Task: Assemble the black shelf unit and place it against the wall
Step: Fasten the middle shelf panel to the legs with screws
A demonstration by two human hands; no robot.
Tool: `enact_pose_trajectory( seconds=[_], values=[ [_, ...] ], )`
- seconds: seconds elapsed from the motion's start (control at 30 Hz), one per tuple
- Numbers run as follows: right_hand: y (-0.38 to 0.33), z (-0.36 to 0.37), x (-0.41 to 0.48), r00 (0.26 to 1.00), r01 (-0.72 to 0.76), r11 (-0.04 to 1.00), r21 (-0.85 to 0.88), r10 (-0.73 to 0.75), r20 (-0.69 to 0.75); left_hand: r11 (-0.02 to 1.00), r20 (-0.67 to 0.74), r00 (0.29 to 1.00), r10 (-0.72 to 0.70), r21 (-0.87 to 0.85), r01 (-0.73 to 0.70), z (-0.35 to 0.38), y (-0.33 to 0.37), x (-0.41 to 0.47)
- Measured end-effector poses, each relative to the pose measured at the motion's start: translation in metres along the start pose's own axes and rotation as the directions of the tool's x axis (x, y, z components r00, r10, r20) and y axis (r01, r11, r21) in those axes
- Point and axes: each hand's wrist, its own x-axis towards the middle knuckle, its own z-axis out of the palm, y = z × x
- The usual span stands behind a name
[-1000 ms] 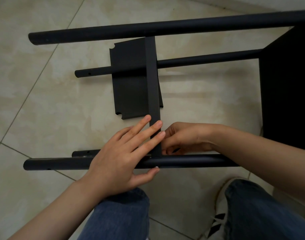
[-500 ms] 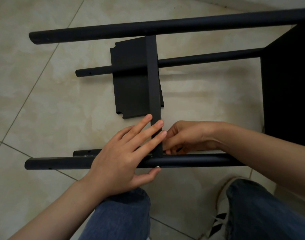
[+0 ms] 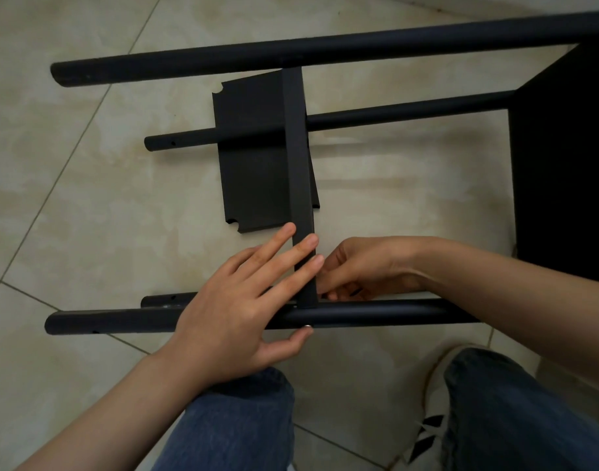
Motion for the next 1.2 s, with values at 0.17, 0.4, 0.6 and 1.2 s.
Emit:
enact_pose_trajectory(
  seconds=[0.17, 0.4, 0.6, 1.2],
  values=[
    [-0.0010, 0.0028, 0.0052, 1.000, 0.021, 1.000, 0.010, -0.021, 0.009, 1.000, -0.009, 1.000, 0.002, -0.008, -0.002, 0.0003, 0.0003, -0.0003],
    [-0.0003, -0.0017, 0.0038, 1.000, 0.022, 1.000, -0.002, -0.022, 0.011, 1.000, -0.018, 1.000, 0.004, -0.004, -0.004, 0.0002, 0.0004, 0.0006],
    [-0.0015, 0.0013, 0.0071, 0.998, 0.035, 0.999, 0.018, -0.036, 0.047, 1.000, -0.013, 1.000, 0.006, -0.013, -0.006, 0.0008, 0.0002, 0.0001],
    [-0.0004, -0.0047, 0.0068, 0.999, 0.024, 0.999, -0.027, -0.023, 0.046, 1.000, -0.014, 1.000, 0.002, -0.015, -0.002, 0.0007, 0.0005, 0.0001]
  ],
)
